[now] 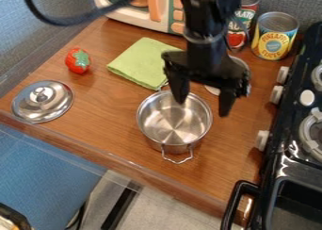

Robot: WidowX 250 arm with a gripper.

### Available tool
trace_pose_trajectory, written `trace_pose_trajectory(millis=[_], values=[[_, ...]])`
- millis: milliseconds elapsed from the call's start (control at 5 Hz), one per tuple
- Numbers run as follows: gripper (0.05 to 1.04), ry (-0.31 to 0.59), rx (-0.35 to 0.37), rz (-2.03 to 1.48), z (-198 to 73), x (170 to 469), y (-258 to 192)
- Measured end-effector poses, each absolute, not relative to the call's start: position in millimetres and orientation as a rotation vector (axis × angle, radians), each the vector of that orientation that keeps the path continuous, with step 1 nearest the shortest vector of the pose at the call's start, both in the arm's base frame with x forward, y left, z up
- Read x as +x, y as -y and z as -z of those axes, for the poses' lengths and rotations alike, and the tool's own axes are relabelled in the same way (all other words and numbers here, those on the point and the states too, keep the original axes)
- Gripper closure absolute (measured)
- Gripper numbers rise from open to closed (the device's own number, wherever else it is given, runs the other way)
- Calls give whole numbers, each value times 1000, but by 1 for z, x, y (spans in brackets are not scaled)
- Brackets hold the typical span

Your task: Move the silver pot to the top of the green cloth

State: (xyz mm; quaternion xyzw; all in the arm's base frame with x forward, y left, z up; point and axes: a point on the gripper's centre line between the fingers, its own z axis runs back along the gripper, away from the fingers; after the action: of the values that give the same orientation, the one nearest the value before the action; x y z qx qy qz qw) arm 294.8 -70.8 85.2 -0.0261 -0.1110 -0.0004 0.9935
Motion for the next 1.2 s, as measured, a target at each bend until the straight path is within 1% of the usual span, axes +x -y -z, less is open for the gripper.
trace_pose_trajectory(millis=[200,400,600,800,1000,1200], values=[[83,181,-40,-19,-57,290,72],[83,176,-53,-50,-38,284,74],[128,189,-65,-48,-30,286,77],[411,194,-65,-18,-30,287,78],[716,172,-50,59,-33,285,85],[924,178,-46,107,-51,286,85]])
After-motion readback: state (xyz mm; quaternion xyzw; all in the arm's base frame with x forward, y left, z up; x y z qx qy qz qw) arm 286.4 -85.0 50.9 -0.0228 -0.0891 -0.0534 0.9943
